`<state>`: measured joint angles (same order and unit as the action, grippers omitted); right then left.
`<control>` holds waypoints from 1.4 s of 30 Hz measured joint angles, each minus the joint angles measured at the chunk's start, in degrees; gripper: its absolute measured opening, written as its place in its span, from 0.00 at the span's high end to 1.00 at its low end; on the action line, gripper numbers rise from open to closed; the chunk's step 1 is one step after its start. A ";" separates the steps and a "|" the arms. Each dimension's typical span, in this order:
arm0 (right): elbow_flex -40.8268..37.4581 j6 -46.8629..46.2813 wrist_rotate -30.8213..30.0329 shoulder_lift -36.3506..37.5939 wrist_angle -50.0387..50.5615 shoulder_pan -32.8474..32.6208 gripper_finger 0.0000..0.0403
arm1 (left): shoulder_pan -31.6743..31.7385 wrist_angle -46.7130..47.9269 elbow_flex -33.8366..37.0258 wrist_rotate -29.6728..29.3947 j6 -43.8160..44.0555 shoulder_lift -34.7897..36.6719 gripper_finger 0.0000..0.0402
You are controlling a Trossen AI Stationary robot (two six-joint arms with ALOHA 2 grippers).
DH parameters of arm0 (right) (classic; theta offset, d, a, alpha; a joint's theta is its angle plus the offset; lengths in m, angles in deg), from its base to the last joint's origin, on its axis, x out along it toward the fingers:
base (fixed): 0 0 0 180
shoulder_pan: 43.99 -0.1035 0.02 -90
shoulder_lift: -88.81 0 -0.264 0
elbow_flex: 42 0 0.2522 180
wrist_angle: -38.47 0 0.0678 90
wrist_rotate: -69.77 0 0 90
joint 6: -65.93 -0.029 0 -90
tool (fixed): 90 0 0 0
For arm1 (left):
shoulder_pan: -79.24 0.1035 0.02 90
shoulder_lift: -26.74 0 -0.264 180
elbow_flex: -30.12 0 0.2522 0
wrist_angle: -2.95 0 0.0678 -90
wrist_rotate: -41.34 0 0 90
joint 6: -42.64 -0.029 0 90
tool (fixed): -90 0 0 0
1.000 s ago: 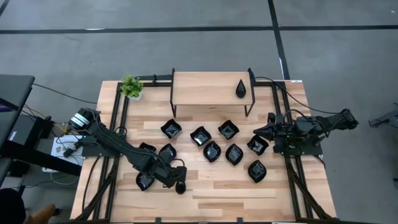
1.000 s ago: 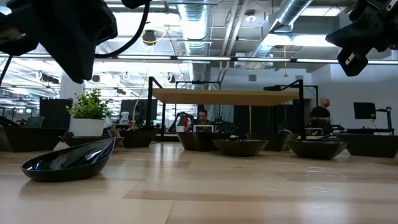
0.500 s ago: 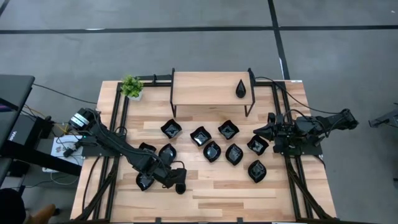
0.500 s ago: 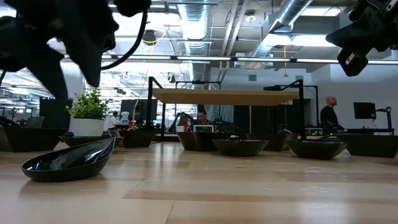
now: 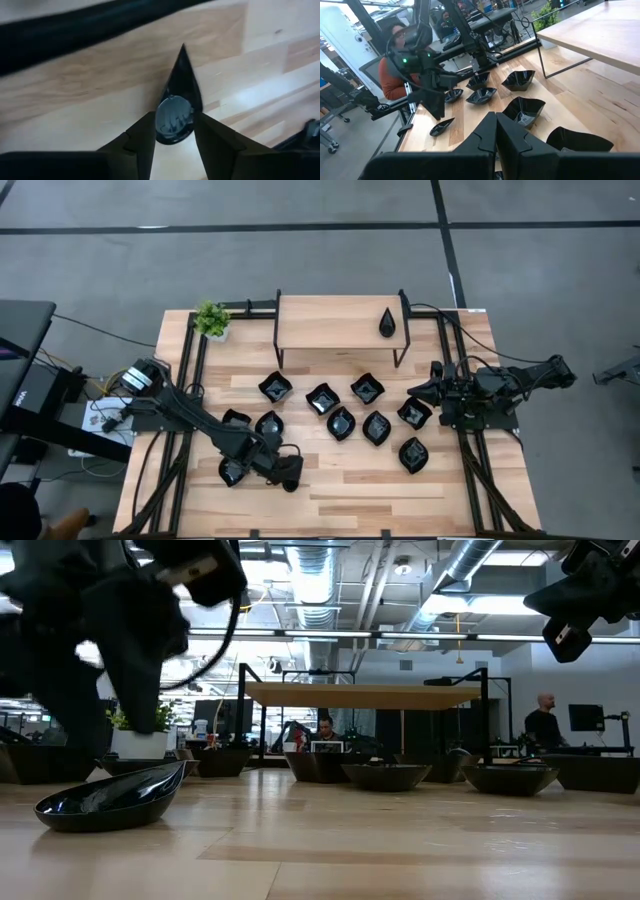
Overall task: Pick & Place Mini shaped plates
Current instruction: Stack the black plate on top of the black plate on the shelf
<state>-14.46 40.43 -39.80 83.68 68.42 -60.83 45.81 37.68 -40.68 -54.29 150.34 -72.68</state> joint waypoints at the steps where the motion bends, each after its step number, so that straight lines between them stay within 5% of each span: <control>1: 0.00 0.00 0.00 0.00 0.00 0.00 1.00 | 0.00 -0.17 0.00 0.59 -0.20 -0.66 0.67; 24: 0.02 -0.02 0.00 0.00 -1.88 0.00 1.00 | 0.07 -1.51 0.02 -0.09 -1.37 -4.15 0.69; 42: 0.02 -0.02 0.02 0.00 -1.88 0.00 1.00 | 0.11 -1.87 0.02 -2.05 -1.39 -3.81 0.98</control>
<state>-14.44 40.41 -39.78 83.68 66.54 -60.83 45.92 35.80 -40.66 -56.34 148.95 -76.49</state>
